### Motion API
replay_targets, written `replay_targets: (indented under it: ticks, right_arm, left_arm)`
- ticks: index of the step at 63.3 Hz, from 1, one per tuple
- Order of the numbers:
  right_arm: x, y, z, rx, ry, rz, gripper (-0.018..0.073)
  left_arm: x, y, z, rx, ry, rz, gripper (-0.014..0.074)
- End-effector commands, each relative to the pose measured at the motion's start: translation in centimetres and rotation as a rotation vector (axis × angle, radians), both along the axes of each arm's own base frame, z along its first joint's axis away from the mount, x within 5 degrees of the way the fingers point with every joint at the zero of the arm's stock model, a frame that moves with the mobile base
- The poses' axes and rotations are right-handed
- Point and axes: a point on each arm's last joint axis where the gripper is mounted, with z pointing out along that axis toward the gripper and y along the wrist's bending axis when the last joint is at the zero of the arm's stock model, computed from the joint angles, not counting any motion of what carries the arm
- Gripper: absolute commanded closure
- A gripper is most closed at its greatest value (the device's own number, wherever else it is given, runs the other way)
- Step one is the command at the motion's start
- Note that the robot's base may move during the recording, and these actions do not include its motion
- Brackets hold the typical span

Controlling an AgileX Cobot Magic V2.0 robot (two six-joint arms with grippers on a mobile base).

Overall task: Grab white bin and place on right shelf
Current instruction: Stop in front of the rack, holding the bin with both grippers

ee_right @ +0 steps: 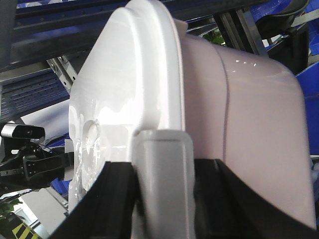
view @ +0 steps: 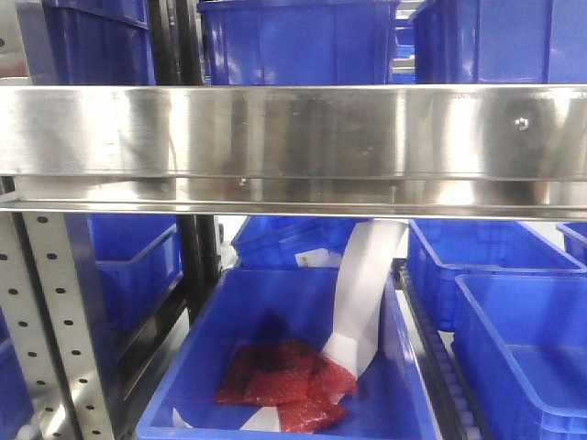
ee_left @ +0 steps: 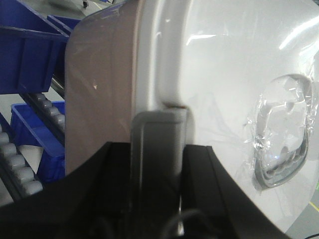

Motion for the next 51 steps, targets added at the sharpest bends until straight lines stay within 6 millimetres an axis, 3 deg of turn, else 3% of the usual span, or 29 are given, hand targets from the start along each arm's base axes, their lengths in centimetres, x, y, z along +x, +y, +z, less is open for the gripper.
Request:
replay_targets:
  ticks: [1, 17, 22, 27, 51]
  right_arm:
    - [-3.3, 2.3, 2.0, 0.018, -0.11, 0.297, 0.0491]
    - [-3.3, 2.3, 2.0, 0.019, -0.109, 0.297, 0.0491]
    - [-3.3, 2.3, 2.1, 0.034, -0.095, 0.299, 0.0491]
    - [-3.2, 2.2, 2.3, 0.099, -0.046, 0.301, 0.0489]
    - [-0.7, 1.2, 2.0, 0.422, 0.253, 0.268, 0.0489]
  left_arm:
    - [-4.7, -2.1, 2.6, -0.074, -0.081, -0.326, 0.0722]
    - [-4.7, -2.1, 2.7, -0.08, -0.074, -0.329, 0.0722]
    - [-4.5, -2.0, 2.9, -0.138, 0.021, -0.3, 0.0722]
    - [-3.7, -1.8, 2.9, -0.231, 0.174, -0.226, 0.0722]
    - [-0.8, -0.9, 2.8, -0.373, 0.261, -0.006, 0.0722]
